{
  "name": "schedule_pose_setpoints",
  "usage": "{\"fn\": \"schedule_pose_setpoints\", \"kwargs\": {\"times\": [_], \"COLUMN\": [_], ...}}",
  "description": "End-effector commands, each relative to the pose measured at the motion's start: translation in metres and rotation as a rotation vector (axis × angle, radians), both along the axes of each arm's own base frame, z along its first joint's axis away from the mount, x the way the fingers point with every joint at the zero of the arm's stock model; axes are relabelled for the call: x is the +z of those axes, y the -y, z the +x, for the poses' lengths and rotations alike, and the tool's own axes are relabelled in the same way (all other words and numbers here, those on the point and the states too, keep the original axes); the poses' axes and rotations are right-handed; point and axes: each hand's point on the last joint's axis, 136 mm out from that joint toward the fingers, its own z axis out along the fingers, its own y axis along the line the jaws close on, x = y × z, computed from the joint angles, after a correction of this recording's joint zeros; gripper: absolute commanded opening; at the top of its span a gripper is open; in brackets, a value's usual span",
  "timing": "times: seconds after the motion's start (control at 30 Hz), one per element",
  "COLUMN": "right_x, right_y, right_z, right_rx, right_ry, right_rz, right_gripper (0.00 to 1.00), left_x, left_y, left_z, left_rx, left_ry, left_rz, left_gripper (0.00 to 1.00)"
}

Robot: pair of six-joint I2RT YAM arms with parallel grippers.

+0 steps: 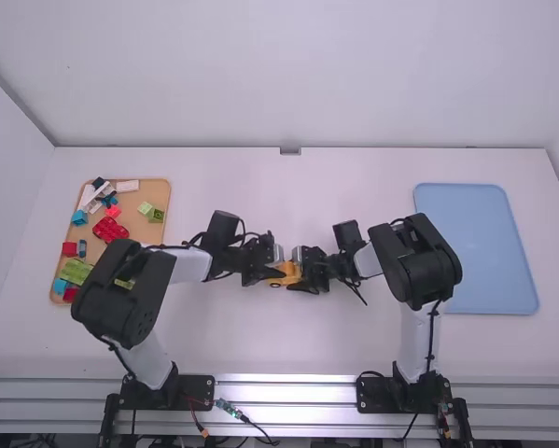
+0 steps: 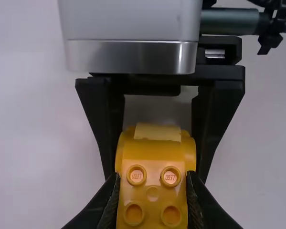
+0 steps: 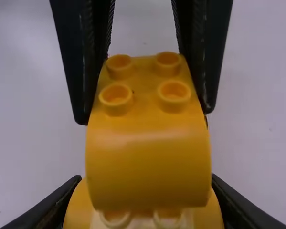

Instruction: Assemble lego blocks to make yellow taxi

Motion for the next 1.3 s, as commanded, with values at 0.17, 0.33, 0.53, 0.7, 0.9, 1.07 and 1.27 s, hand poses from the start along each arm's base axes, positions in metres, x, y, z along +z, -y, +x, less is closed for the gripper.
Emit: {"fn": "schedule_pose_setpoints", "kwargs": {"times": [0.17,0.33,0.53,0.7,0.9,1.07,1.27], "right_x": [-0.021,-0.021,-0.023,-0.022,-0.021,-0.019,-0.022], "right_y": [0.01,0.009,0.003,-0.001,-0.001,-0.003,-0.001], "right_z": [-0.002,-0.003,-0.007,-0.006,-0.004,-0.002,-0.001], "right_rx": [-0.046,-0.045,-0.027,-0.018,-0.016,-0.009,-0.018], "right_ry": [-0.04,-0.041,-0.03,-0.026,-0.048,-0.061,-0.051], "right_rz": [-0.085,-0.085,-0.1,-0.097,-0.11,-0.115,-0.125], "right_gripper": [0.4,0.39,0.39,0.39,0.39,0.39,0.39], "left_x": [-0.002,-0.003,-0.005,-0.007,-0.013,-0.016,-0.031], "left_y": [0.006,0.008,0.007,0.006,0.005,0.01,0.008], "left_z": [-0.009,-0.011,-0.015,-0.017,-0.02,-0.025,-0.023], "left_rx": [-0.029,-0.043,-0.057,-0.061,-0.055,-0.078,-0.017], "left_ry": [-0.049,-0.042,-0.039,-0.044,-0.065,-0.054,-0.067], "left_rz": [-0.031,-0.026,-0.017,-0.008,0.022,0.044,0.146], "left_gripper": [0.02,0.02,0.02,0.02,0.02,0.02,0.02]}}
